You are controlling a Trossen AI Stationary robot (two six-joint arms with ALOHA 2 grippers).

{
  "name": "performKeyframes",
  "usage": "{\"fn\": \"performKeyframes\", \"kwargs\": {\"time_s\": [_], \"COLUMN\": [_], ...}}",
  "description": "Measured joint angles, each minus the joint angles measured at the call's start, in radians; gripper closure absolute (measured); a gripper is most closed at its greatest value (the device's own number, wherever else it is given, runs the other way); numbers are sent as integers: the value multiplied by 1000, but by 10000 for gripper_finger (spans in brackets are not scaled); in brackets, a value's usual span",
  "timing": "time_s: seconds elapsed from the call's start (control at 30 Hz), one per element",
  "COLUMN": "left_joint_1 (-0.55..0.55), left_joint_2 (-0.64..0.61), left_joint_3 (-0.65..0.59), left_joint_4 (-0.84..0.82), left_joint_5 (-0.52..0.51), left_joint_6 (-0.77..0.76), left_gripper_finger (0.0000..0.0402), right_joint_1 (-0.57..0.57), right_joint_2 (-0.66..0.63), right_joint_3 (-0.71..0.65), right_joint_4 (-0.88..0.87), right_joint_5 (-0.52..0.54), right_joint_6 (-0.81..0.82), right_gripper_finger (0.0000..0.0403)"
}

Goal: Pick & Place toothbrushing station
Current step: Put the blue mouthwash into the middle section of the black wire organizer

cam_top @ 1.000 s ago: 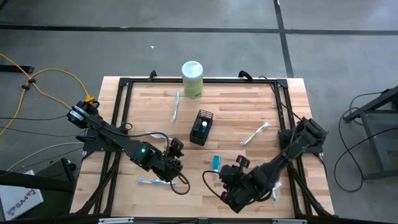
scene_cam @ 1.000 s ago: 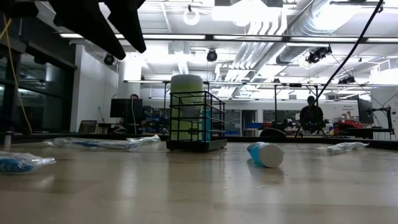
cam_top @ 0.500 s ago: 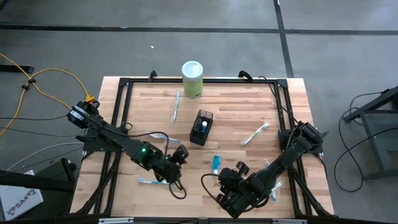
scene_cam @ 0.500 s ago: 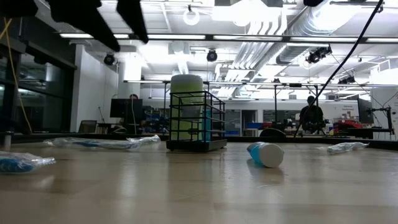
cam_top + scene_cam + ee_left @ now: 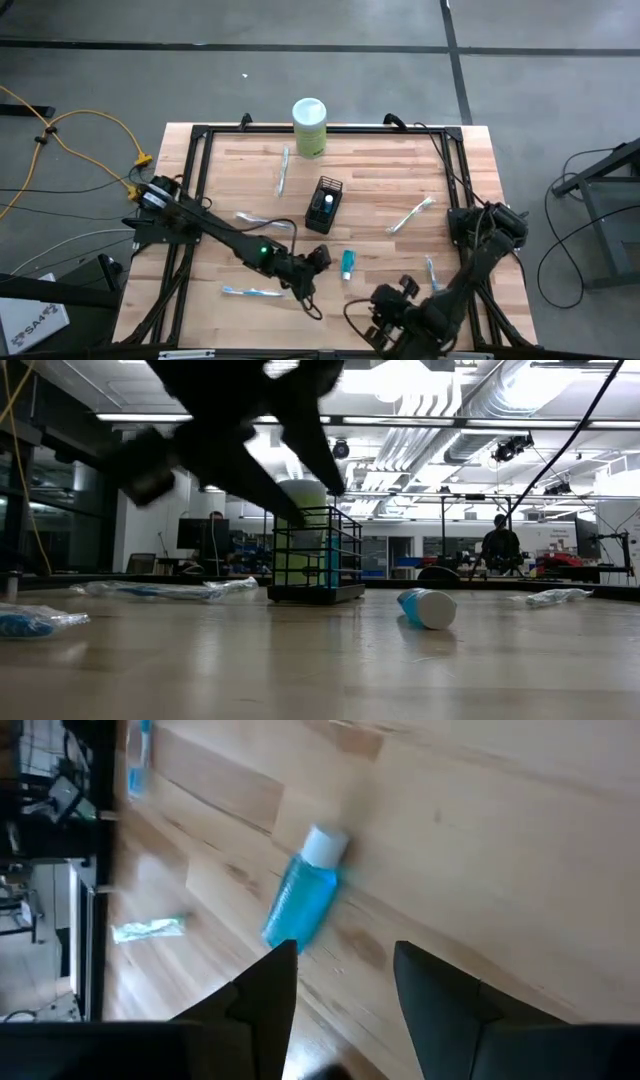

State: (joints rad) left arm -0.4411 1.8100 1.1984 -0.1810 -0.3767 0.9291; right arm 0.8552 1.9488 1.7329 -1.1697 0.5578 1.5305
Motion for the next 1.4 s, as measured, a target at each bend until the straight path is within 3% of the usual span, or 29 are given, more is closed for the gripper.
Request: {"fn": "performKeyframes", "kwargs": {"time_s": [0.3,0.77,0.93,1.13,1.23,1.4], "left_joint_1": [42,59,44,-54,-106,-163], "left_joint_2": [108,139,137,107,72,-10], "left_joint_3": [2,1,1,2,2,2], "left_joint_4": [229,280,280,288,237,2], "left_joint_5": [8,26,-2,-299,-351,-360], "left_joint_6": [138,194,81,-12,-178,-533], "left_gripper_finger": [242,242,242,245,252,261], "right_joint_1": [69,72,72,73,72,55], "right_joint_2": [0,0,0,5,5,6], "right_joint_3": [0,0,0,0,-21,-80], "right_joint_4": [-63,-60,-60,-59,-27,19], "right_joint_5": [68,73,116,135,168,154], "right_joint_6": [127,127,126,126,119,120], "right_gripper_finger": [293,293,293,293,293,293]}}
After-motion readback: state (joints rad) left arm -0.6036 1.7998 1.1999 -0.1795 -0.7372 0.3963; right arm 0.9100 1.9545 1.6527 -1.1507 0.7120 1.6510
